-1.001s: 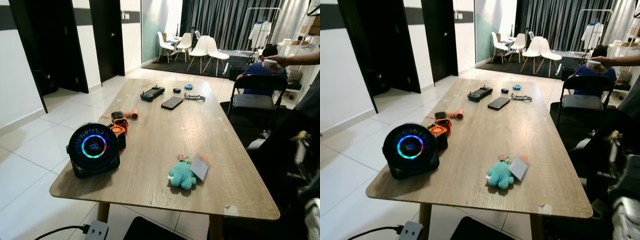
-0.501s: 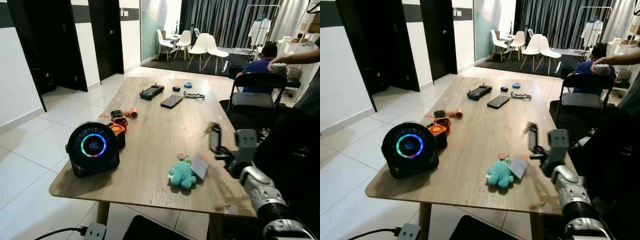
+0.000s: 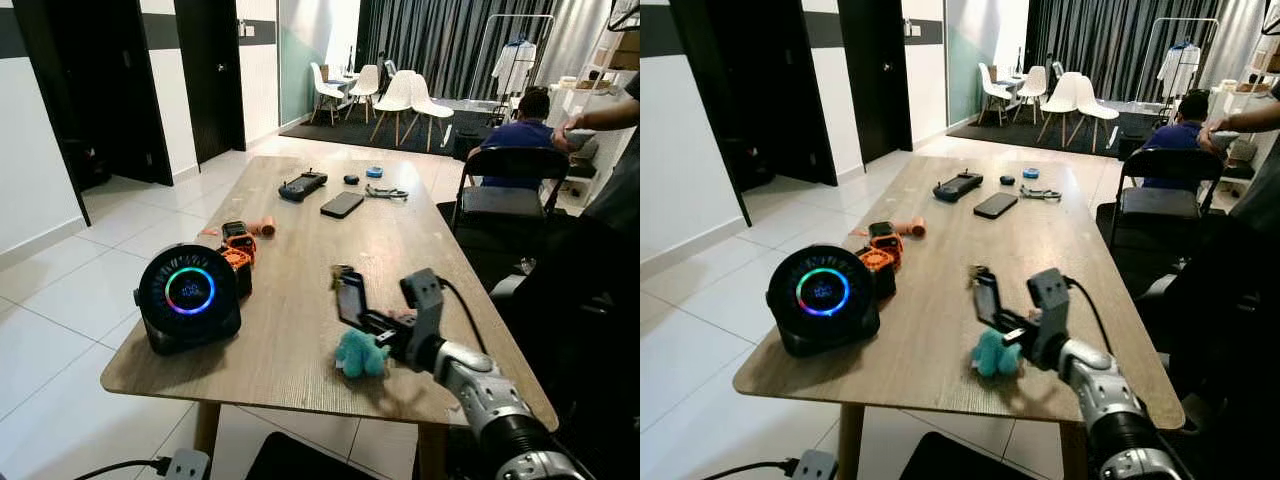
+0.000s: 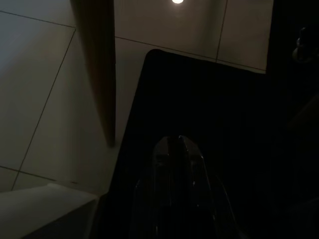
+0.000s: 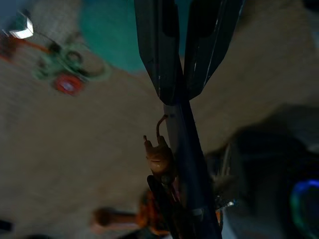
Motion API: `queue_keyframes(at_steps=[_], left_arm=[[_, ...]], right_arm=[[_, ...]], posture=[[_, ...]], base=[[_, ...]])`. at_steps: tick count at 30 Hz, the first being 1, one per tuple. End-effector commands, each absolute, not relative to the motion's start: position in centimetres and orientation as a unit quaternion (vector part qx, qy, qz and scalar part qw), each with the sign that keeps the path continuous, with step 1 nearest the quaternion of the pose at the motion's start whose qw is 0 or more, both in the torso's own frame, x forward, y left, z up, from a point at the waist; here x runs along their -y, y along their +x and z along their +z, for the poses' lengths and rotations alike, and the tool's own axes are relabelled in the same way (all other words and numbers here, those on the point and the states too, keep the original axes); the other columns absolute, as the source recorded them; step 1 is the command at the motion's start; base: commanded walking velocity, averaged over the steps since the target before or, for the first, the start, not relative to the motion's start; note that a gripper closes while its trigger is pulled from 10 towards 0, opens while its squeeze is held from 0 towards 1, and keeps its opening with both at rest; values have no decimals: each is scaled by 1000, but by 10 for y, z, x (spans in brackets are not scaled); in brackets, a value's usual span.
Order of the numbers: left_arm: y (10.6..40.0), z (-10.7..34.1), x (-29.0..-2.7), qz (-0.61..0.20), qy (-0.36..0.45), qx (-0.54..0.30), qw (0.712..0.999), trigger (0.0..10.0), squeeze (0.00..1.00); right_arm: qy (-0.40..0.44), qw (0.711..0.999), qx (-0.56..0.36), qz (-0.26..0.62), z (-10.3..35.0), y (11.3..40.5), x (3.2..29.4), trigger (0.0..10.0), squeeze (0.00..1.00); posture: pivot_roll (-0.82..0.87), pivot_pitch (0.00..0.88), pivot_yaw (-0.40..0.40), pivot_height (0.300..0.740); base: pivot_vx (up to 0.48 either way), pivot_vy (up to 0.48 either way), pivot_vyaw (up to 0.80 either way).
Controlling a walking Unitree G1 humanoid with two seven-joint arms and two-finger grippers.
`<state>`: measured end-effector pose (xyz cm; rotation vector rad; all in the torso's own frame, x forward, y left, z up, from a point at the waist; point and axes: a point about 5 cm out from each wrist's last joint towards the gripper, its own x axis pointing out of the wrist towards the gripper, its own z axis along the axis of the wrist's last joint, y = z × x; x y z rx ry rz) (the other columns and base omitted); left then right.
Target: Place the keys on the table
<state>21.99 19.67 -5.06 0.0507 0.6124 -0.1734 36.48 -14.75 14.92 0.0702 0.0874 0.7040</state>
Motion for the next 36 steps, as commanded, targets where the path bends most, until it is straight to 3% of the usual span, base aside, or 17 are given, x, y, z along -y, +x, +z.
queue_keyframes(at_steps=[1, 12, 19, 24, 27, 36], left_arm=[[218, -52, -201, -77, 21, -309, 948, 10000, 0], [222, -51, -199, -77, 14, -309, 948, 10000, 0], [222, -50, -195, -91, 3, -299, 950, 10000, 0], [220, -50, -195, -92, 3, -298, 950, 10000, 0], [218, -51, -196, -90, 1, -298, 950, 10000, 0], [216, -51, -198, -90, -3, -297, 951, 10000, 0]], right_arm=[[36, 937, -27, 346, 156, 366, 147, 10000, 0], [7, 961, -30, 276, 165, 385, 156, 10000, 0], [-26, 958, -22, 286, 175, 391, 147, 10000, 0], [-31, 941, -17, 336, 176, 389, 133, 10000, 0], [0, 914, -10, 406, 176, 381, 118, 10000, 0], [53, 859, -24, 509, 168, 357, 108, 10000, 0]], posture=[[23, 29, -4, 740], [20, 44, 0, 740], [27, 56, -13, 740], [31, 51, -27, 740], [35, 43, -33, 740], [39, 34, -30, 740]], base=[[0, 0, 0], [0, 0, 0], [0, 0, 0], [0, 0, 0], [0, 0, 0], [0, 0, 0]])
